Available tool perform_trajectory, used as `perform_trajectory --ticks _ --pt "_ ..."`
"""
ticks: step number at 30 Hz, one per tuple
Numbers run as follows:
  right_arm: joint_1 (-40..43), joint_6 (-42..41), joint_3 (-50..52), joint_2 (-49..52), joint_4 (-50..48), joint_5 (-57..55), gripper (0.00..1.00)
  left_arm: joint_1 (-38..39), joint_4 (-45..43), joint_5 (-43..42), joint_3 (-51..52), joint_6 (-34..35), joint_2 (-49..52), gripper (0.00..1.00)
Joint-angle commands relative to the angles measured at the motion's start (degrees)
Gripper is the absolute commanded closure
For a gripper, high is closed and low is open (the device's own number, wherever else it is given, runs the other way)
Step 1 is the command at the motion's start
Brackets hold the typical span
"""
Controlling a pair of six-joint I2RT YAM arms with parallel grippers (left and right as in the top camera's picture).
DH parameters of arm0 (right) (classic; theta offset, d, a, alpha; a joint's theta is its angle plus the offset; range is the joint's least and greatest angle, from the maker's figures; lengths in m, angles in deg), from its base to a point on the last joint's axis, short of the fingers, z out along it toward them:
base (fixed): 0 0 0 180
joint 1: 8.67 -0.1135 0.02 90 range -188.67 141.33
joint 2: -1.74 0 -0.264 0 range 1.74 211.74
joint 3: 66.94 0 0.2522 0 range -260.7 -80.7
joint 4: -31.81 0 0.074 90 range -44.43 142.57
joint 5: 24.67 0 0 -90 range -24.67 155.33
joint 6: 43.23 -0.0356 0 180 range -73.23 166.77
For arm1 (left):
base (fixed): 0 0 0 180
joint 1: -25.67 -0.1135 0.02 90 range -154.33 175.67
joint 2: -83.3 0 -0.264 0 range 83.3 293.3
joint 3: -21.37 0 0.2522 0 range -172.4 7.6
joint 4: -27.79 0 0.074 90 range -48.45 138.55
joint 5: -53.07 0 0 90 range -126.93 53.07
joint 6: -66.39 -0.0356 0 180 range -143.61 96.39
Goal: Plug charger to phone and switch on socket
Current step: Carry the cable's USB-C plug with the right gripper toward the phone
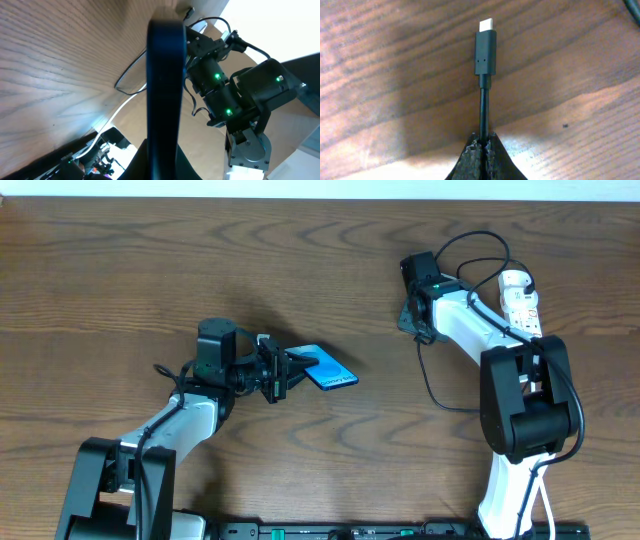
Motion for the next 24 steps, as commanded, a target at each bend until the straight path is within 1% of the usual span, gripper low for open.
perform_trajectory --ticks 1,5,6,9,11,14,16,18,20,22,24 --pt "0.09 6.10 3.63 4.04 2.12 11.10 0.99 0.02 -0.48 -1.40 -0.74 -0.72 -0.37 0.93" --pt "0.33 13.73 3.21 2.82 2.05 21.68 0.99 0.02 -0.50 -1.40 -0.74 -0.72 -0.37 0.93" --pt "0.44 16.33 2.97 1.73 2.03 25.59 0.99 0.02 -0.50 -1.70 -0.74 -0.72 -0.37 0.93" --pt "1.01 20.26 2.89 -2.32 1.55 33.09 0.99 0.02 -0.87 -3.15 -0.74 -0.76 -0.37 0.92" --pt "1.84 22.10 2.89 -7.17 1.44 37.79 0.99 0.02 -4.63 -4.87 -0.74 -0.74 -0.37 0.92" --pt "3.56 22.10 2.89 -14.75 3.06 38.27 0.99 0.02 -14.91 -5.92 -0.76 -0.70 -0.37 0.93" --pt "5.25 22.75 2.89 -21.11 5.35 38.56 0.99 0.02 -19.56 -5.90 -0.81 -0.44 -0.37 0.93" --pt "7.41 27.61 2.89 -28.50 8.50 42.34 0.99 0.02 -20.20 -5.88 -1.22 -0.50 -0.37 0.93" --pt "8.90 31.58 2.91 -33.70 11.74 45.31 0.99 0.02 -20.22 -5.68 -1.33 -0.72 -0.37 0.93" --pt "9.79 34.29 2.91 -36.94 14.80 48.17 0.99 0.02 -20.26 -5.68 -1.49 -1.73 -0.37 0.93" --pt "10.45 39.17 2.97 -39.93 18.64 53.42 0.99 0.02 -20.68 -5.70 -1.95 -3.30 -0.37 0.93"
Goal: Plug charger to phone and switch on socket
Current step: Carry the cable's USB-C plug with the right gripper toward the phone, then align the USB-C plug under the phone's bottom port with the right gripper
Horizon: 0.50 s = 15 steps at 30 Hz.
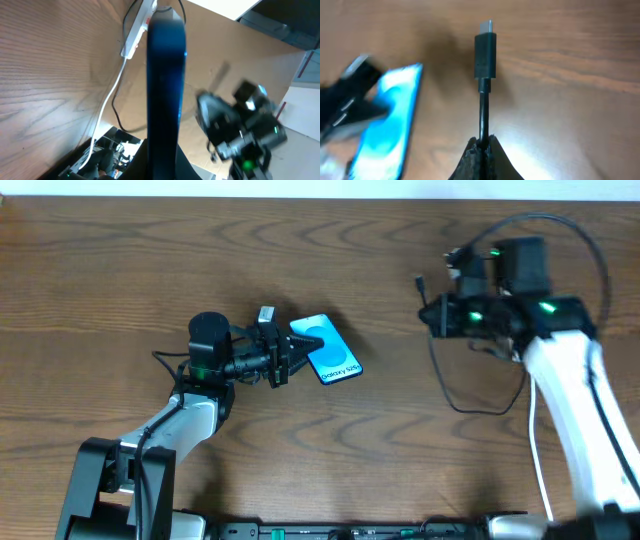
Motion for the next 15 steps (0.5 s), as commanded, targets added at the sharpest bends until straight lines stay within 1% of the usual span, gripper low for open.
perform_trajectory --ticks 1,3,6,7,8,10,15 --pt "0.87 11.28 -0.35 -4.28 4.90 12.02 0.99 0.02 -1.81 -1.60 -2.12 -3.08 -0.35 0.92" --pt "0.85 15.78 -0.31 -5.95 9.42 18.80 0.99 0.02 -3.96 -1.57 -2.40 -3.08 -0.35 0.93" --pt "0.79 27.23 0.35 -6.47 18.01 30.75 0.99 0.02 -9.81 -1.57 -2.64 -3.08 -0.35 0.92" --pt "0.72 29.66 1.05 -6.45 19.56 32.11 0.99 0.02 -12.90 -1.57 -2.64 -3.08 -0.35 0.93" --pt "0.70 30.91 2.91 -6.45 20.22 32.17 0.99 0.02 -15.21 -1.57 -2.64 -3.08 -0.35 0.93" --pt "0.70 30.73 6.51 -6.45 19.80 32.00 0.99 0.02 -17.40 -1.57 -2.64 -3.08 -0.35 0.93" --pt "0.68 30.73 12.52 -6.45 19.50 32.72 0.99 0.00 -17.38 -1.11 -2.64 -3.08 -0.35 0.93"
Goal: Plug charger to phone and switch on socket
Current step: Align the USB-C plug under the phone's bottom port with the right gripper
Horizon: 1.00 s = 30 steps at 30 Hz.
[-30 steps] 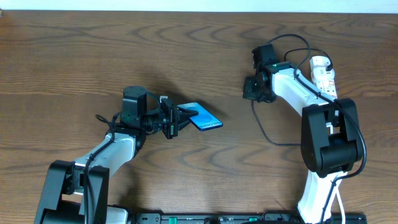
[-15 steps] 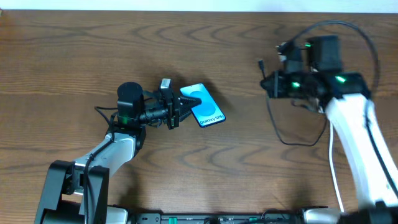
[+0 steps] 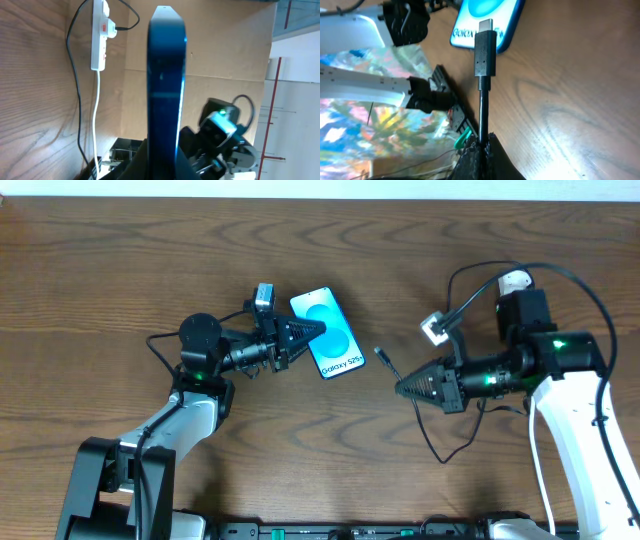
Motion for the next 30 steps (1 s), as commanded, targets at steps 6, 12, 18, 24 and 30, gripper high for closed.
perform_trajectory --ticks 6,12,18,24,30 --pt "-1.75 2.51 3.45 -0.63 -0.52 3.32 0.98 0.02 -0.87 4.39 -1.81 -1.66 -0.42 0.93" --pt "-2.14 -5.11 3.45 -5.81 1.68 -9.68 0.99 0.02 -0.44 9.62 -1.81 -1.86 -0.42 0.93" --pt "-2.14 -9.97 3.50 -19.80 1.88 -10.51 0.98 0.02 -0.44 9.81 -1.81 -2.03 -0.42 0.93" --pt "-2.62 -19.04 8.72 -27.47 -12.57 -13.40 0.99 0.02 -0.52 6.29 -1.81 -2.03 -0.42 0.93" --pt "-4.50 -22.14 13.20 -25.07 -20.31 -18.80 0.99 0.02 -0.48 3.54 -1.81 -2.03 -0.42 0.93"
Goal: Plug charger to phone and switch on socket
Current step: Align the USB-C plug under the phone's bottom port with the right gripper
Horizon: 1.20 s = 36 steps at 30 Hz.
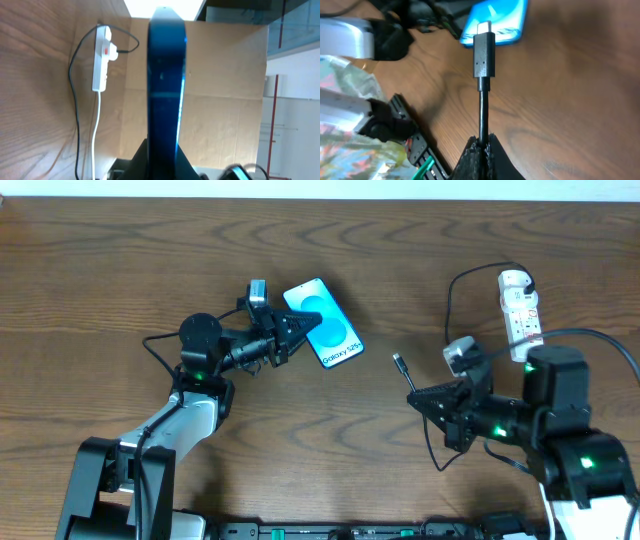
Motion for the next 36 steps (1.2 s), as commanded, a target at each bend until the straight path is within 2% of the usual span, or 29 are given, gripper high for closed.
perform_trajectory --ticks 1,6,9,11,15,20,22,36 --pt "-0.92 -3.23 0.96 1.97 -0.39 -5.88 0.99 0.02 -0.76 -2.38 -1.81 -1.40 -0.42 0.92" --pt "-0.92 -3.26 0.96 3.28 -0.39 -5.57 0.99 0.02 -0.74 -1.55 -1.81 -1.40 -0.42 0.93" --pt "-1.05 -4.09 0.96 3.34 -1.92 3.61 0.99 0.02 -0.76 0.11 -1.81 -1.36 -0.42 0.93" --pt "-2.64 -4.09 0.96 3.74 -2.56 5.44 0.99 0.02 -1.09 1.73 -1.81 -0.31 -0.42 0.93" --pt "-8.70 -5.11 0.96 6.67 -5.75 1.84 0.99 0.07 -4.70 1.16 -1.81 -0.07 -0.42 0.93" --pt "-13.09 -6.51 0.96 10.36 -8.68 -0.50 0.99 0.07 -5.07 0.33 -1.81 -0.07 -0.42 0.93" --pt "-14.25 -7.76 0.96 11.91 -8.66 -4.63 0.99 0.07 -5.07 -0.15 -1.81 -0.09 -0.42 0.92" --pt "-15.06 -9.68 0.96 12.98 -9.77 -5.97 0.99 0.07 -5.05 -0.48 -1.81 0.59 -0.42 0.92"
